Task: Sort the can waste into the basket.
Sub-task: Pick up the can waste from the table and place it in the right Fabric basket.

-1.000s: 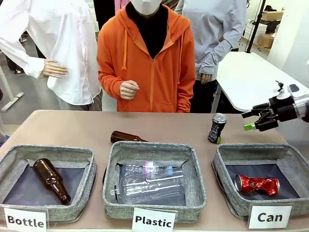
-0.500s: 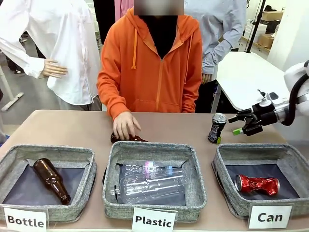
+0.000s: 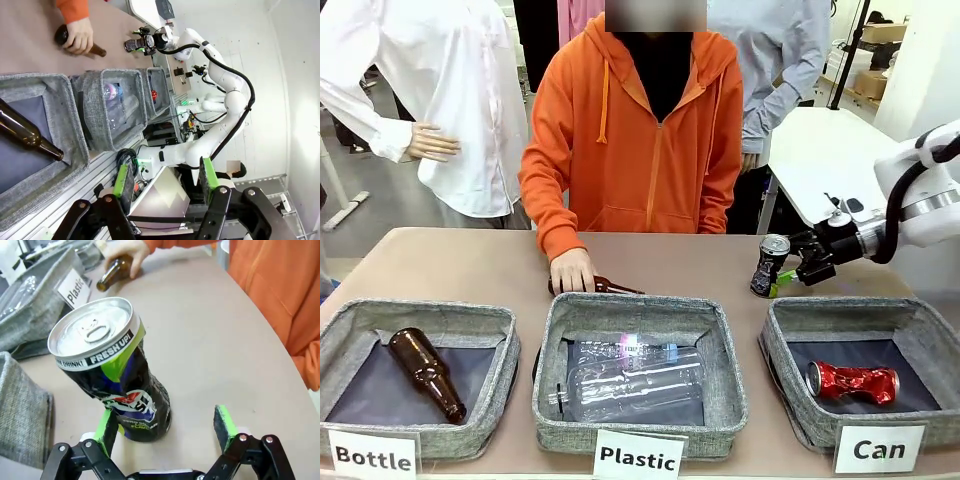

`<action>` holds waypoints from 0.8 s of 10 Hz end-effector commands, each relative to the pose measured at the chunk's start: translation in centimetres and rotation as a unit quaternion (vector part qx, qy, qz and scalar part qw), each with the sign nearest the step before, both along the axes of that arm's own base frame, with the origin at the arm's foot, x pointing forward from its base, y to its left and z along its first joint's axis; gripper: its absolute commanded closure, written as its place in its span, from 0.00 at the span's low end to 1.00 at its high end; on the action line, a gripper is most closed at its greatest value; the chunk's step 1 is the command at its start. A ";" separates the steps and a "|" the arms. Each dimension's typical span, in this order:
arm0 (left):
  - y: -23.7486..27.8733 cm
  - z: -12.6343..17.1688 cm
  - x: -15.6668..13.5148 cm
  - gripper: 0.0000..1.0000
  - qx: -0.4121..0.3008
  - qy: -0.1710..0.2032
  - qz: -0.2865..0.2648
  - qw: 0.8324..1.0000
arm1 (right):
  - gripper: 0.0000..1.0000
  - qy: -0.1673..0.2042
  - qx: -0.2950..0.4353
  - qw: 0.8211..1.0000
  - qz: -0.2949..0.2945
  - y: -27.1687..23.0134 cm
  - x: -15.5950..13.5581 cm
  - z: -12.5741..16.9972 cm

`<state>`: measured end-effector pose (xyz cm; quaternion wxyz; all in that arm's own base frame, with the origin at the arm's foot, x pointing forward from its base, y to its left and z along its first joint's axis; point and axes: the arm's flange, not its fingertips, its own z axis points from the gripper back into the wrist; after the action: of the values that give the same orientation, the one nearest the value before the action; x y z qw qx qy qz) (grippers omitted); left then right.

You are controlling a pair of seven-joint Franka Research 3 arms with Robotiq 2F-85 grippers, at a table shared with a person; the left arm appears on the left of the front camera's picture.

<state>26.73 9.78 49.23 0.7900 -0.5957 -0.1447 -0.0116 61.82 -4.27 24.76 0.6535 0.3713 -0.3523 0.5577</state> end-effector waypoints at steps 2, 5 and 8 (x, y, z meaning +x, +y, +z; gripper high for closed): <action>-0.4 0.3 -0.1 0.30 -0.005 0.003 0.007 1.000 | 0.00 0.021 0.037 0.998 0.036 1.3 1.4 -0.6; -0.4 0.3 -0.1 0.30 -0.005 0.003 0.007 1.000 | 0.00 0.037 0.042 0.997 0.048 2.5 1.9 -1.0; -0.4 0.3 -0.1 0.30 -0.005 0.003 0.007 1.000 | 0.00 0.052 0.071 0.993 0.073 2.9 1.9 -0.8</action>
<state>26.73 9.78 49.24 0.7898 -0.5958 -0.1449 -0.0115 62.76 -1.43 23.36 0.6058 0.4488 -0.3406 0.5617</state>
